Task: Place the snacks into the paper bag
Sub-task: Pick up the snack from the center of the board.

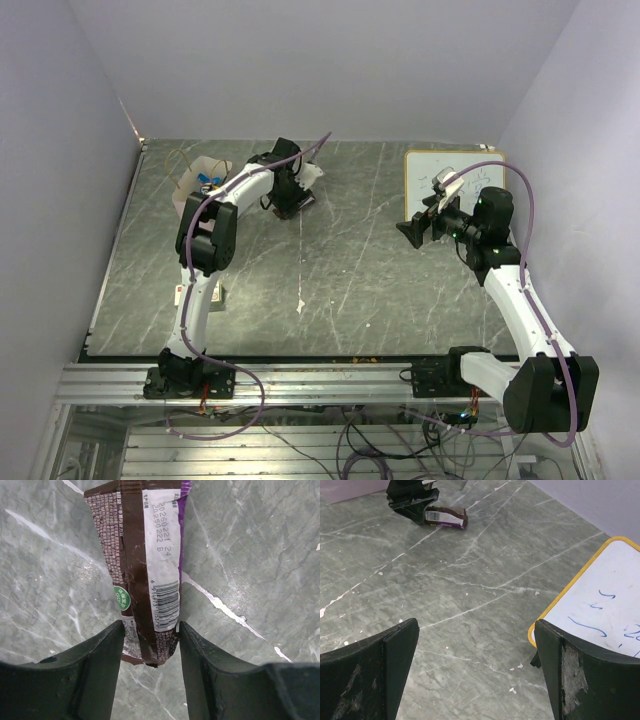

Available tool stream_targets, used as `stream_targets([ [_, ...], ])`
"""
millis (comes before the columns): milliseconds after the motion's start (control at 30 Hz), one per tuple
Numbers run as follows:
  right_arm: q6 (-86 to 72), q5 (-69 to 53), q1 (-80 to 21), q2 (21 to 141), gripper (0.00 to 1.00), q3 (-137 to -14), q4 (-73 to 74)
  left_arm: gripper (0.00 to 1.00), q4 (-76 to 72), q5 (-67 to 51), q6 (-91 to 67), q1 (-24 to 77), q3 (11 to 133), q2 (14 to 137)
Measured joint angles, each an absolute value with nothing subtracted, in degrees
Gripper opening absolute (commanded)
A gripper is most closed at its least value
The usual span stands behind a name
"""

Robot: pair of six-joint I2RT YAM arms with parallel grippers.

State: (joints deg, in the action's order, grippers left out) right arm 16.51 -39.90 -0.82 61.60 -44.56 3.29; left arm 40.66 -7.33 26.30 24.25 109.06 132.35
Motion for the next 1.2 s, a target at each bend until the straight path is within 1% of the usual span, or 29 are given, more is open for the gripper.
stream_targets([
  [233,16.51,-40.51,-0.82,61.60,1.00,-44.56,3.29,0.44,41.15,-7.33,26.41,24.25,109.08,132.92],
  [600,16.51,-40.99,-0.82,61.60,1.00,-44.56,3.29,0.36,43.33,-9.93,26.50,24.21,108.68,131.39],
  [1200,16.49,-41.39,-0.82,61.60,1.00,-44.56,3.29,0.29,45.04,-14.70,26.24,24.21,101.27,111.53],
])
